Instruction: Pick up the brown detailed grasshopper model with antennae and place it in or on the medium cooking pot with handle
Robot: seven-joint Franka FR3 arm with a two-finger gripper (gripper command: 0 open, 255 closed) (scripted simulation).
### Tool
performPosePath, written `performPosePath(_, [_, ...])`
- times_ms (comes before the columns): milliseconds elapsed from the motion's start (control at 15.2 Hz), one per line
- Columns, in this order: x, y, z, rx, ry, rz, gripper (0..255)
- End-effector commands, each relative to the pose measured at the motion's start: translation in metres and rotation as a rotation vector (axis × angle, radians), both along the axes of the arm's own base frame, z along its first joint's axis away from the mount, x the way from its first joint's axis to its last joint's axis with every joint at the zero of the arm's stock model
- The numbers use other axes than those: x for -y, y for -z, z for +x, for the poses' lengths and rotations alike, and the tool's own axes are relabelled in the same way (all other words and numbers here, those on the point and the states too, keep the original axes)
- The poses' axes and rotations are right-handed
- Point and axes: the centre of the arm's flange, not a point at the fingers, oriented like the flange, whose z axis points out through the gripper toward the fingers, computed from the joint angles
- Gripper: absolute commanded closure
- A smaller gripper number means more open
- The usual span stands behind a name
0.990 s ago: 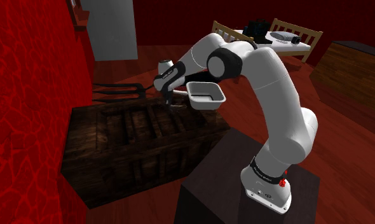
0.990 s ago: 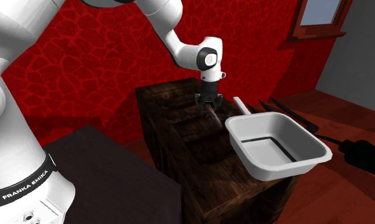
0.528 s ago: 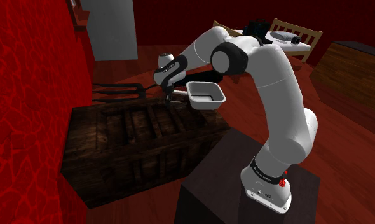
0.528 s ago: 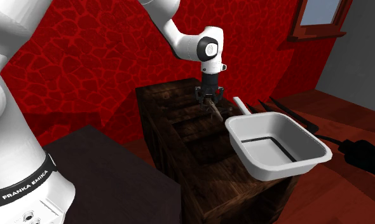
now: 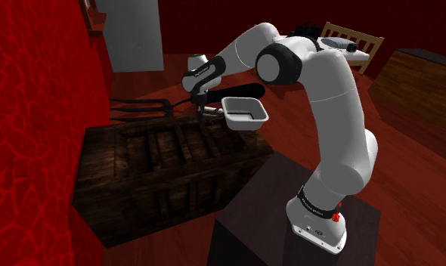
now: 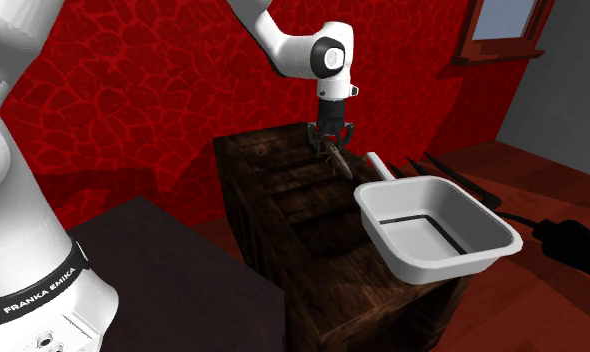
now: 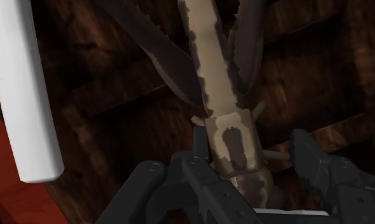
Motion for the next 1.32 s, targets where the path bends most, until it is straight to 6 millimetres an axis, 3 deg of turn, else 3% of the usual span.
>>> performPosePath(0, [0.000, -0.011, 0.000, 0.000, 0.000, 0.000, 255])
performPosePath(990, [0.000, -0.089, 0.000, 0.000, 0.000, 0.000, 255])
performPosePath(1254, [0.052, -0.086, -0.006, 0.000, 0.000, 0.000, 255])
